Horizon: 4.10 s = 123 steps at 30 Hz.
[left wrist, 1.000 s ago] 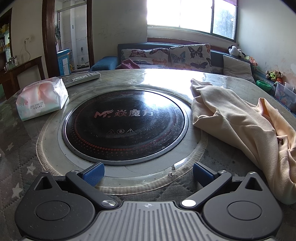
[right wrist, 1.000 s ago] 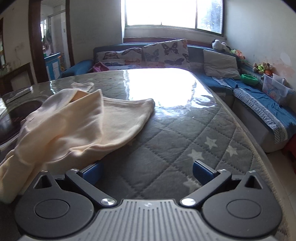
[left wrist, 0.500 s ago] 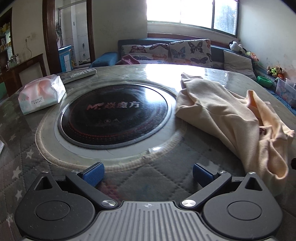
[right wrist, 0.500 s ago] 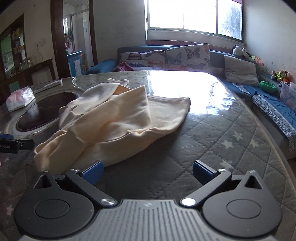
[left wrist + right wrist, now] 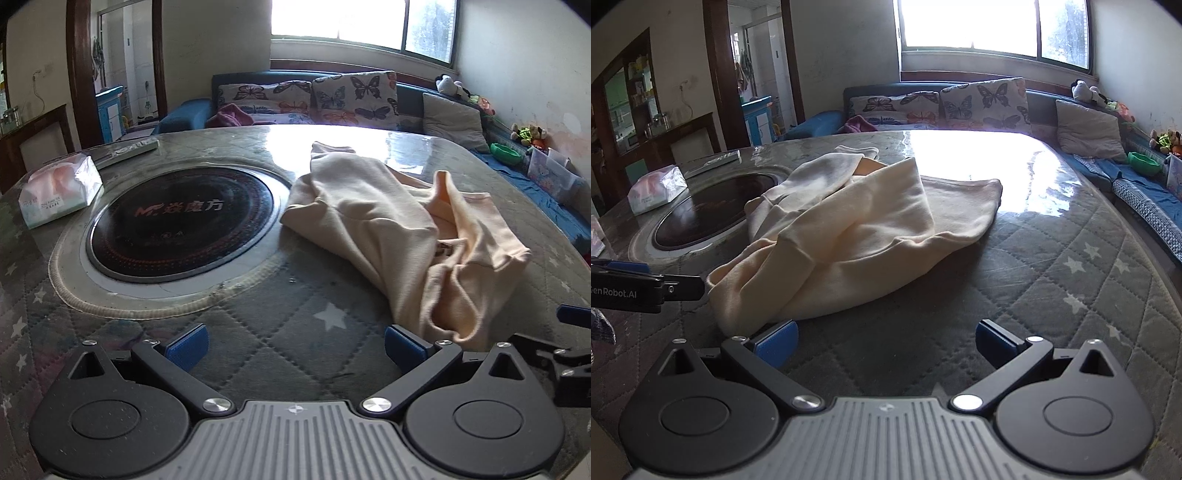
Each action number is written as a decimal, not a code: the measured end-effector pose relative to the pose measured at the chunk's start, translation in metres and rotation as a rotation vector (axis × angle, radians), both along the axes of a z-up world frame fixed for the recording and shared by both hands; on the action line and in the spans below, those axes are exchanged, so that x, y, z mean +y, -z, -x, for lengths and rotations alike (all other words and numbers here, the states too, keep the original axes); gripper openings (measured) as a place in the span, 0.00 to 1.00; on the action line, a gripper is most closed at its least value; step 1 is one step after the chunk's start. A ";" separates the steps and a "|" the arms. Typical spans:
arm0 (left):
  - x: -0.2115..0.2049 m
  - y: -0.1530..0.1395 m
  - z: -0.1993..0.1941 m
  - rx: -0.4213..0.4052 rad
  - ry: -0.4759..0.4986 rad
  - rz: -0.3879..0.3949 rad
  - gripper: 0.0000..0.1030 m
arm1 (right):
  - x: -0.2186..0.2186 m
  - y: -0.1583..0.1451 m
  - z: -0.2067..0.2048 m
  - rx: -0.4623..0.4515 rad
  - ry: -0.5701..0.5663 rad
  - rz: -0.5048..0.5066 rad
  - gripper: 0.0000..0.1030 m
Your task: Fold clothes
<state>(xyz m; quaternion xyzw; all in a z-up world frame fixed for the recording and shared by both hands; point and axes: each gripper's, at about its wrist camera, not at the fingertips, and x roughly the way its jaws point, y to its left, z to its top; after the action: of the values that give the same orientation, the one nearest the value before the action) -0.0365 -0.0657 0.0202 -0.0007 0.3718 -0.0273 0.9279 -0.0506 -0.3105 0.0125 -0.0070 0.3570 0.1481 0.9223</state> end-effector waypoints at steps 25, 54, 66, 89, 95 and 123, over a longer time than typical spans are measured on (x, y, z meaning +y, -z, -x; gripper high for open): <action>-0.021 0.000 0.006 0.031 0.054 -0.045 1.00 | 0.018 0.000 0.007 0.025 -0.023 0.034 1.00; -0.020 0.000 0.001 0.048 0.044 -0.048 1.00 | 0.018 0.000 0.003 0.033 -0.020 0.035 1.00; -0.019 0.001 -0.002 0.060 0.043 -0.046 1.00 | 0.019 0.001 0.001 0.039 -0.019 0.037 1.00; -0.018 0.003 -0.009 0.070 0.045 -0.050 1.00 | 0.021 0.002 -0.005 0.046 -0.021 0.040 1.00; -0.018 0.002 -0.010 0.071 0.044 -0.052 1.00 | 0.021 0.001 -0.005 0.046 -0.021 0.041 1.00; -0.013 -0.002 -0.018 0.068 0.062 -0.058 1.00 | 0.025 -0.001 -0.012 0.035 -0.039 0.035 1.00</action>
<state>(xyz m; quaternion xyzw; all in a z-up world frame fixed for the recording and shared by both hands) -0.0189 -0.0792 0.0223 0.0367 0.4034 -0.0453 0.9132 -0.0385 -0.2855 0.0134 -0.0275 0.3756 0.1598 0.9125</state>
